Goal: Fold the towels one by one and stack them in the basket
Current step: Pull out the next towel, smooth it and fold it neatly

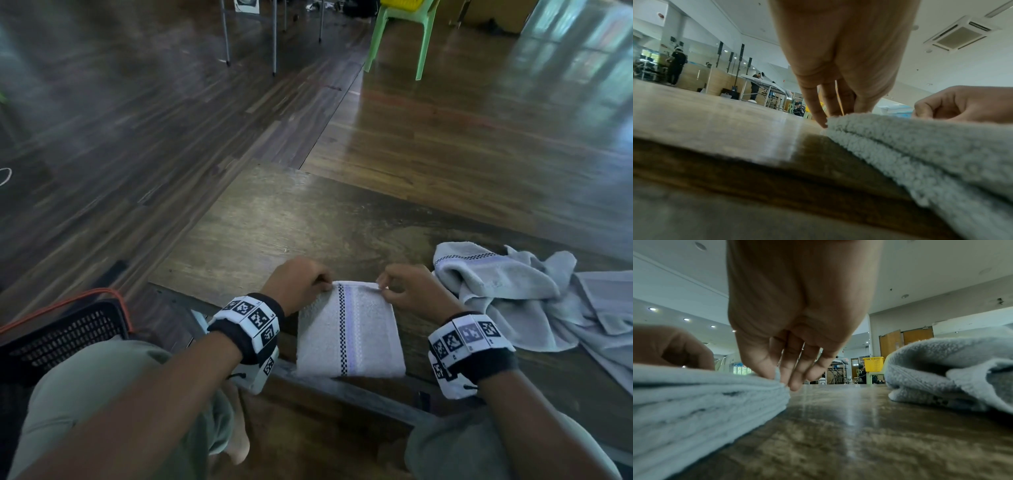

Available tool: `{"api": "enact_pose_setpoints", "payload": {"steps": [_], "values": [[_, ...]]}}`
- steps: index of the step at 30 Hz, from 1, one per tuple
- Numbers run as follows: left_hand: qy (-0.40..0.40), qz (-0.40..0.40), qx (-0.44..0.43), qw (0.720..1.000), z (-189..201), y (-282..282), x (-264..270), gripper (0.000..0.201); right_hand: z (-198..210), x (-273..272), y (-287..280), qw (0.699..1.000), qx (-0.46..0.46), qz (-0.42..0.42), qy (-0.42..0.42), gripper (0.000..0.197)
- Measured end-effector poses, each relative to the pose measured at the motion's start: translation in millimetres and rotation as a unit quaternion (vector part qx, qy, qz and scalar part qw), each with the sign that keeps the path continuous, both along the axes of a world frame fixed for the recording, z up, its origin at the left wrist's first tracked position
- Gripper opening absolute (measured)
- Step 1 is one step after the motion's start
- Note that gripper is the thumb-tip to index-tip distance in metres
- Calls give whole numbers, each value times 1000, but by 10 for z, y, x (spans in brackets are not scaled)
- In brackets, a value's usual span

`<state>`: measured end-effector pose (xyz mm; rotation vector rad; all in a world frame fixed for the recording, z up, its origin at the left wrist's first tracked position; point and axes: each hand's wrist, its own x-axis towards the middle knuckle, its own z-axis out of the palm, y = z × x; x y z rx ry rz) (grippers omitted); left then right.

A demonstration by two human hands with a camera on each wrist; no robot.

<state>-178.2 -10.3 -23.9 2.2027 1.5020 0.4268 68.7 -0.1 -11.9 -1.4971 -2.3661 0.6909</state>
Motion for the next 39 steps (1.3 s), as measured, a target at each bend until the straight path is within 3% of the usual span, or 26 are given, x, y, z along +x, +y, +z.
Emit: {"api": "enact_pose_setpoints", "payload": {"steps": [4, 11, 15, 18, 20, 25, 30, 35, 39], "values": [[-32, 15, 13, 999, -19, 5, -15, 10, -14, -19, 28, 999, 1, -42, 2, 5], [-20, 37, 8, 999, -81, 40, -49, 8, -45, -61, 35, 999, 8, -34, 5, 14], [-5, 47, 26, 999, -96, 33, -89, 9, -64, -109, -37, 993, 70, 3, -92, 15], [24, 57, 60, 996, -93, -32, -85, 11, -49, -177, -214, 965, 134, 28, -224, 28], [40, 76, 78, 993, -60, -117, -68, 14, -43, -216, -340, 956, 149, 14, -251, 31], [4, 5, 114, 993, -6, -519, 244, 38, -142, -244, -604, 971, 66, -22, -229, 50], [144, 8, 75, 987, -299, -794, 364, 65, -257, -271, -722, 969, 37, -51, -238, 78], [162, 28, 54, 985, -391, -732, 317, 72, -324, -327, -754, 976, -8, -85, -201, 57], [157, 41, 34, 986, -407, -721, 290, 76, -308, -310, -740, 978, -45, -92, -180, 55]]}}
